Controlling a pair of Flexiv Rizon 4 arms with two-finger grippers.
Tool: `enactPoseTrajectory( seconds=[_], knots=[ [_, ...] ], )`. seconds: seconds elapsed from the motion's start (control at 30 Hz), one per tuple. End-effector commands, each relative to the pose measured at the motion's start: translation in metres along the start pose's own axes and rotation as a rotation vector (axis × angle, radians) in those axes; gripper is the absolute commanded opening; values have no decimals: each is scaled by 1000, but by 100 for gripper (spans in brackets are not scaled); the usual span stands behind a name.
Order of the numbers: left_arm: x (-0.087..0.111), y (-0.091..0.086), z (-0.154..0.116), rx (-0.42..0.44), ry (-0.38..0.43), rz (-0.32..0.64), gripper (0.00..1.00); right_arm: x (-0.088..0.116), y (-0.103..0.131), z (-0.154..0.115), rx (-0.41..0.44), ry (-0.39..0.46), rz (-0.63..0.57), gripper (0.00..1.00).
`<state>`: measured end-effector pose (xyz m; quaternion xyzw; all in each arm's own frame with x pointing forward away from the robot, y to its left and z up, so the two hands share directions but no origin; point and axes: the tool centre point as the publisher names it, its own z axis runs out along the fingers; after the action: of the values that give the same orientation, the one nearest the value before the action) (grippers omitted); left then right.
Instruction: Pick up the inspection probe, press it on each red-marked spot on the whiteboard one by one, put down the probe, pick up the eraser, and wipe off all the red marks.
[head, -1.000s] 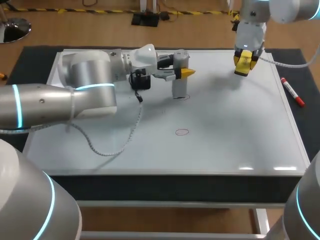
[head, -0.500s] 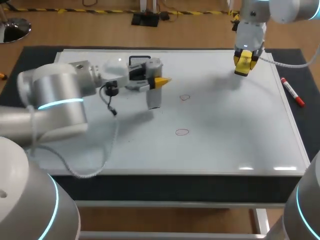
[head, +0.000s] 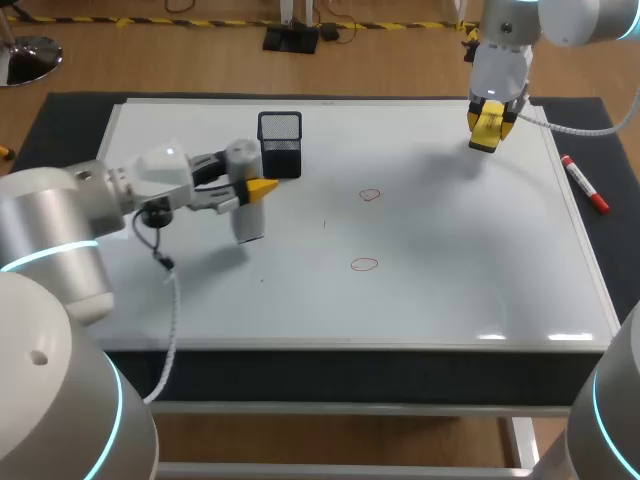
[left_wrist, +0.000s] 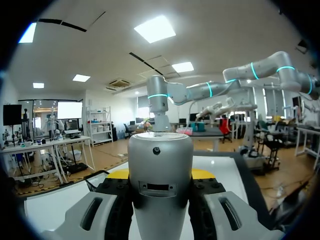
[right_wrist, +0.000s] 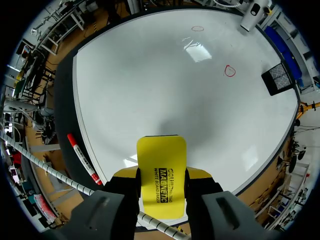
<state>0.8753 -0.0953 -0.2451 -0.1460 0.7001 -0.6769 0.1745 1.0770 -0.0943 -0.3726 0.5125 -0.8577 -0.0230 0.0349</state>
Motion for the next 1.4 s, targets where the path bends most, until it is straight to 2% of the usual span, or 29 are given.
enactPoseTrajectory(
  seconds=[0.03, 0.33, 0.63, 0.93, 1.23, 1.3, 1.4],
  knots=[
    [-4, -2, -55, 12, -15, 7, 0, 0, -2, -1, -2, 4, -2, 0],
    [-33, -5, -75, 12, 40, 14, 0, 0, -2, -1, -2, 4, -2, 0],
    [-59, -9, -77, 20, 43, 4, 0, 0, -2, -1, -2, 4, -2, 0],
    [-71, -9, -74, 37, 53, -11, 0, 0, -2, -1, -2, 4, -2, 0],
    [-71, -9, -74, 40, 56, -13, 0, 0, -2, -1, -2, 4, -2, 0],
    [-71, -9, -74, 40, 56, -13, 0, -8, 5, -4, 23, 33, -53, 0],
    [-71, -9, -74, 40, 56, -13, 0, -27, 34, -13, 57, 4, -160, 0]
  ],
)
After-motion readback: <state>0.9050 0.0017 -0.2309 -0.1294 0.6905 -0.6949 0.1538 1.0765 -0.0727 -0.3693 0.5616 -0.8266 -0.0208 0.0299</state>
